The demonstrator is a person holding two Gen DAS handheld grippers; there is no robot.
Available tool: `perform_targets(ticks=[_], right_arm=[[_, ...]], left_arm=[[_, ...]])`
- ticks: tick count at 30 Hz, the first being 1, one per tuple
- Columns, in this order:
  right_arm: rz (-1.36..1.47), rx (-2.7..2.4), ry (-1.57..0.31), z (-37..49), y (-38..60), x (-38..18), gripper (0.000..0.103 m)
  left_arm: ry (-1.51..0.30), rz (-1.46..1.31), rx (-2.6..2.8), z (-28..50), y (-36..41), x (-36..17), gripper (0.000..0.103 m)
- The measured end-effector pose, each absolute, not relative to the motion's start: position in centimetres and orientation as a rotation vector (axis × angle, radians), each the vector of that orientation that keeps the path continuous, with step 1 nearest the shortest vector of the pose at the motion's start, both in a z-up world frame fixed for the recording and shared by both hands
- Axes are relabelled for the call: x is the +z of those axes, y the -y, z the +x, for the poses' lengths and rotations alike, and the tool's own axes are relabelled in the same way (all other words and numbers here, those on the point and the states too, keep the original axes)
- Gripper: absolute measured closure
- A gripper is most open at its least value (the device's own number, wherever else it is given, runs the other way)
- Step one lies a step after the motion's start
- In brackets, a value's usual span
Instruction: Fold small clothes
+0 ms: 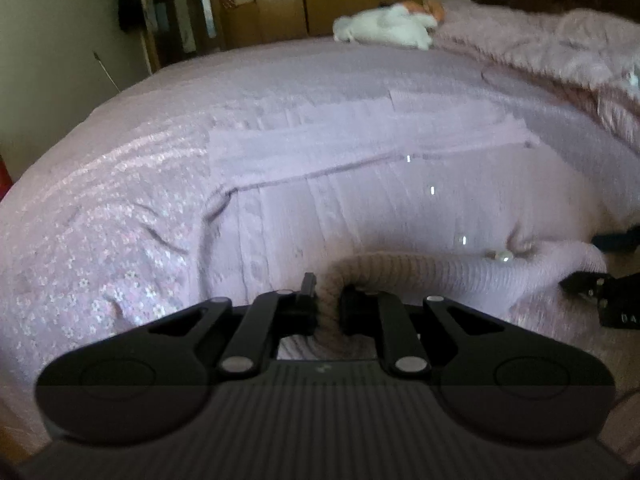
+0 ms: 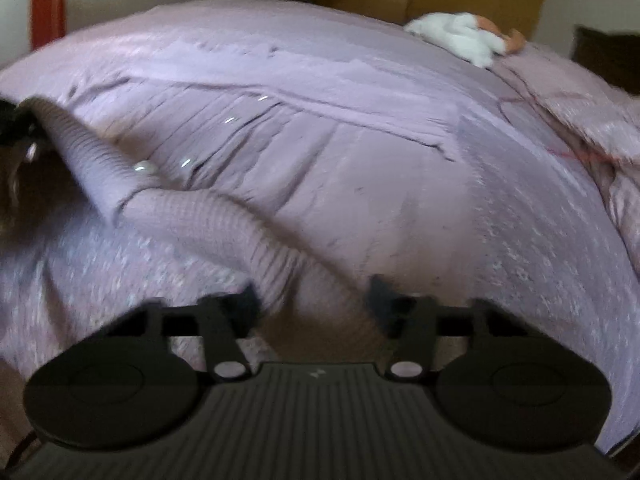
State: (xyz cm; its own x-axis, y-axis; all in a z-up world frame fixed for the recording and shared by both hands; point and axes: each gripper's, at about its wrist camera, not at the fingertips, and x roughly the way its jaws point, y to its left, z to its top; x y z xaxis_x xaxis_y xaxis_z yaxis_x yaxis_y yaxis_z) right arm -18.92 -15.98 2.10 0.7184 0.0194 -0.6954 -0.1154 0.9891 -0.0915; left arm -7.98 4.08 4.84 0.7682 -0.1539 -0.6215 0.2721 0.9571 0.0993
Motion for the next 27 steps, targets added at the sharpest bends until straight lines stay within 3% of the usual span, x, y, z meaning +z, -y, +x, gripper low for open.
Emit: perform_targets(ticks=[3, 4, 27], right_arm=[[-0.067, 0.071, -0.730, -18.9, 16.8, 3.0, 0.085], [-0.064, 0.067, -0.709, -18.9, 16.9, 3.5, 0.087], [-0.109, -0.024, -0.414, -11.0, 17.8, 12.9, 0.089]], left_arm=[[-0.641, 0.159, -0.233, -7.9, -4.1, 5.4, 0.090], [-0.635, 0.156, -0.230, -7.8, -3.9, 5.5, 0.091], [-0.465, 0.119, -0.209, -0.2, -2.1, 13.0, 0.091]])
